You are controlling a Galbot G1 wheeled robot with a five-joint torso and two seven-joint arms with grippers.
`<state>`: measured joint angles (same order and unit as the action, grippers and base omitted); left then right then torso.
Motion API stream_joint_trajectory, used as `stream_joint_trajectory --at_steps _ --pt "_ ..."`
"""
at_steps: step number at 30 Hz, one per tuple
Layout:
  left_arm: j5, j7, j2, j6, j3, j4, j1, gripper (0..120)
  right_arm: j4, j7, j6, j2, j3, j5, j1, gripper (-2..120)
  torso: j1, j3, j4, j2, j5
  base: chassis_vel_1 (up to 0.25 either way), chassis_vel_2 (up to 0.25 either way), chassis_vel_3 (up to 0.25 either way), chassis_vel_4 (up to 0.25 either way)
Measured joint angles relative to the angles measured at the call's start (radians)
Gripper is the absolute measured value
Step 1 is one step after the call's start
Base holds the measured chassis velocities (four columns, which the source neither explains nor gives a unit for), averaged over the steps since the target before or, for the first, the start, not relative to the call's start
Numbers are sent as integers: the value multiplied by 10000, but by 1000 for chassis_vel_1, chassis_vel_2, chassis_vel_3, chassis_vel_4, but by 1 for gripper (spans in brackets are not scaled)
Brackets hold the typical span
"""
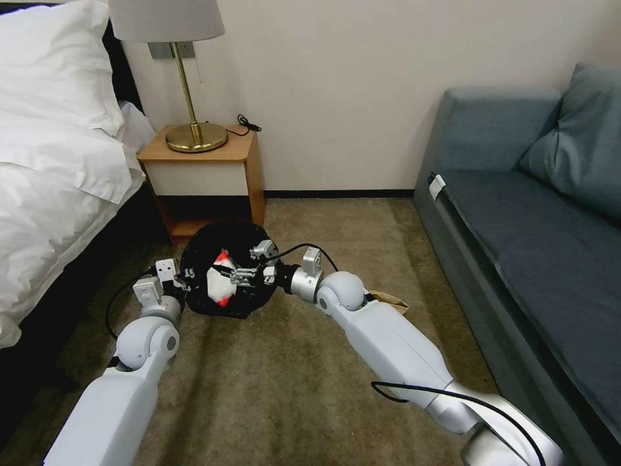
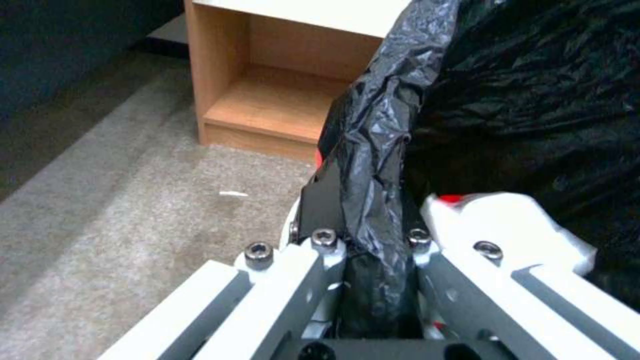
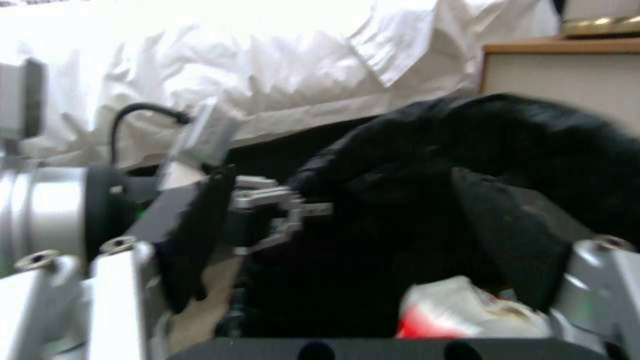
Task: Pick up the trash bin, then pick up the garbage on the floor and place it into the trash bin.
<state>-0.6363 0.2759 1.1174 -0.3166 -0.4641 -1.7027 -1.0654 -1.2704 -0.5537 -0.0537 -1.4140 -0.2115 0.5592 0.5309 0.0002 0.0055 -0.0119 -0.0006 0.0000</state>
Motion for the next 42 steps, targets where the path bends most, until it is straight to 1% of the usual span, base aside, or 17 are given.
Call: stream_joint_trajectory --at_steps 2,4,9,10,13,14,17,19,20,22,23,26,27,30,31,34,42 --pt "0 28 -82 11 -131 -85 -86 2 8 197 37 208 190 2 4 97 0 0 0 0 0 0 0 0 0" --pt "-6 66 -165 35 -222 -131 -117 2 100 289 49 386 442 3 5 99 0 0 -2 0 1 0 0 0 0" --pt "-139 144 -362 39 -348 -310 -214 2 741 446 154 699 1105 -78 5 100 0 0 -2 0 1 0 0 0 0" --pt "-197 191 -457 40 -371 -389 -261 2 1144 520 211 820 1515 -189 37 100 0 0 -1 0 2 0 0 0 0" --pt "-268 241 -570 40 -361 -471 -317 2 1602 646 215 973 2080 -341 180 100 0 1 -4 0 3 0 0 0 0" --pt "-274 285 -623 40 -291 -506 -347 2 1949 700 197 1028 2456 -584 282 100 0 0 -5 0 2 0 0 0 0" --pt "-267 329 -643 42 -214 -535 -376 2 2221 869 114 1039 2686 -903 359 100 0 0 -4 0 3 0 0 0 0" --pt "-221 423 -653 42 -28 -659 -448 2 2725 1267 -17 1039 3037 -1712 510 100 0 2 -2 0 2 0 0 0 0" --pt "-221 423 -653 42 -28 -659 -448 2 2725 1267 -17 1039 3037 -1712 510 100 0 2 -2 0 2 0 0 0 0" --pt "-137 480 -617 45 228 -729 -453 2 3254 1545 -102 1021 3518 -2608 720 100 0 2 0 1 4 0 0 0 0" --pt "-137 480 -617 45 228 -729 -453 2 3254 1545 -102 1021 3518 -2608 720 100 0 2 0 1 4 0 0 0 0" --pt "-3 471 -534 78 553 -668 -399 2 4244 1600 100 988 4328 -3715 956 100 0 2 -5 1 3 0 0 0 0" --pt "-3 471 -534 78 553 -668 -399 2 4244 1600 100 988 4328 -3715 956 100 0 2 -5 1 3 0 0 0 0" --pt "132 428 -483 151 585 -651 -554 2 5198 1610 352 910 4770 -4427 938 100 0 2 -6 0 2 0 0 0 0" --pt "132 428 -483 151 585 -651 -554 2 5198 1610 352 910 4770 -4427 938 100 0 2 -6 0 2 0 0 0 0" --pt "209 423 -469 178 572 -693 -691 2 6146 1670 504 777 5212 -5074 685 100 0 1 0 1 0 0 0 0 0" --pt "185 459 -451 181 652 -724 -541 2 6813 1833 506 660 5405 -5577 501 100 -1 1 -1 0 1 0 0 0 0"
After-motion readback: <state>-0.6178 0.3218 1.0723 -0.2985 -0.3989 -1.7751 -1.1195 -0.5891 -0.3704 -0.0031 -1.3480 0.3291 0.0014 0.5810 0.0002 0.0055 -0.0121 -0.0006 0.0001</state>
